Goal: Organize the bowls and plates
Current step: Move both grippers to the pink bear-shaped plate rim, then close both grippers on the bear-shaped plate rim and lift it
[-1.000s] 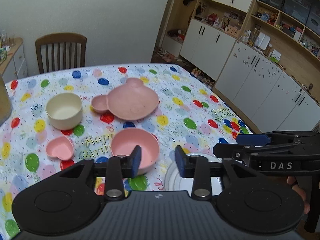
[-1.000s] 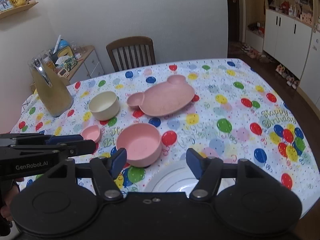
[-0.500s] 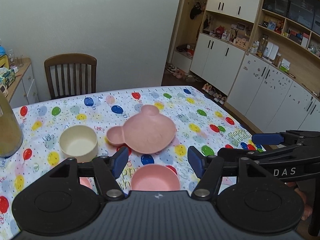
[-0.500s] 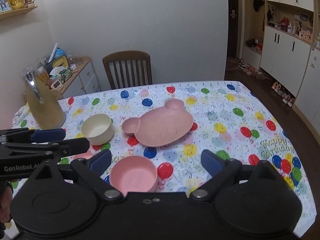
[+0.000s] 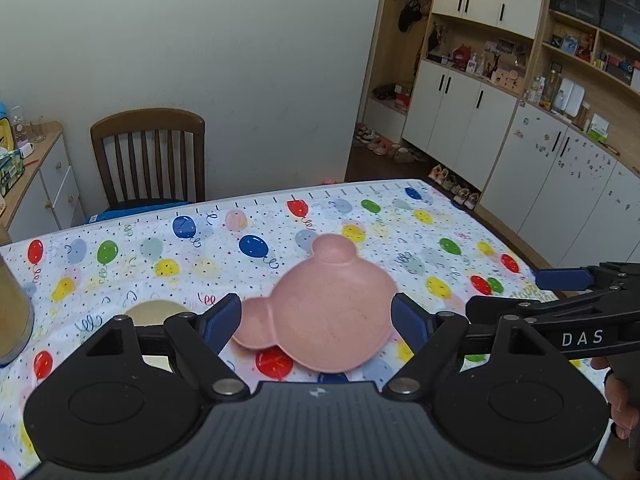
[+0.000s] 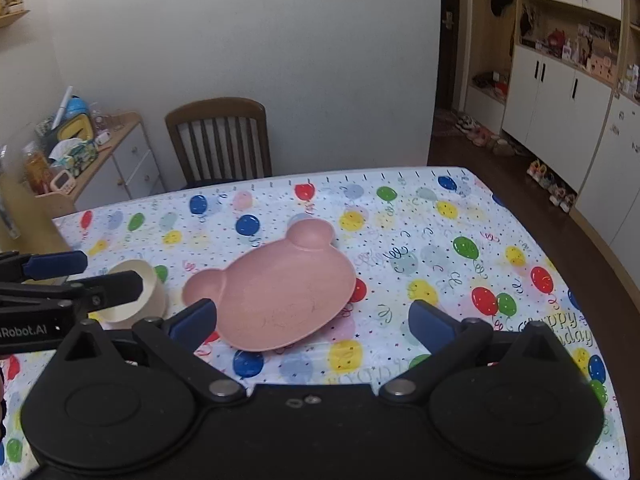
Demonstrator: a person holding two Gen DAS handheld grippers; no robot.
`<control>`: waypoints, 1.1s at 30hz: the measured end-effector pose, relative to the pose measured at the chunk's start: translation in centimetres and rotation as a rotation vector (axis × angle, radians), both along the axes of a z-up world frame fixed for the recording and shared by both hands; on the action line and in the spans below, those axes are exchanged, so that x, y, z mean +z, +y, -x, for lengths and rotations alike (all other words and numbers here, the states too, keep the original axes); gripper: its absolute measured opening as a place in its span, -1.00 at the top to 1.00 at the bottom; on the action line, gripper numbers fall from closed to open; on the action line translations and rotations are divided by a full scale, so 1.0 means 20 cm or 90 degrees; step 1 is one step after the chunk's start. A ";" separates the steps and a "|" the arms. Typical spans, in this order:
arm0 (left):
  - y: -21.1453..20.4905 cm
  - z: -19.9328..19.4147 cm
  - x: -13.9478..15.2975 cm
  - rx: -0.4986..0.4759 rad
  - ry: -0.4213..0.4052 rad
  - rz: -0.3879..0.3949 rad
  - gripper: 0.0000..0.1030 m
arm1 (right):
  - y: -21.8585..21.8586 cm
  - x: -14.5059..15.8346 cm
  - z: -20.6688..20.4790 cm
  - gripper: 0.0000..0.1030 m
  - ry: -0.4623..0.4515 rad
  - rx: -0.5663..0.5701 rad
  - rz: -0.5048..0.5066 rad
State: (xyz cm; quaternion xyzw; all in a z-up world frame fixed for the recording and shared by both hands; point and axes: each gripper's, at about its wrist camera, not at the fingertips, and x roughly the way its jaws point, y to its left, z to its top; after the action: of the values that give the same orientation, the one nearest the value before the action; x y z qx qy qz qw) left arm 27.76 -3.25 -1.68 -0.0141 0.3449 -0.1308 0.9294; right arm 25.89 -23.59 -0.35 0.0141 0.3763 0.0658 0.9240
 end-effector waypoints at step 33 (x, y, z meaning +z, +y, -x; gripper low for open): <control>-0.09 -0.95 -0.69 -0.027 0.188 0.002 -0.21 | -0.08 -0.67 -0.67 -0.26 0.213 -0.091 -0.071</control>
State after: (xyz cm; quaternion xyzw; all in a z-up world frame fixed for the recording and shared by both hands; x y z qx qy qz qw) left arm 46.82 -5.02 -15.53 -0.0271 0.4775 -0.1477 0.8657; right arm 39.28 -25.14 -13.71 0.1031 0.5182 0.0176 0.8488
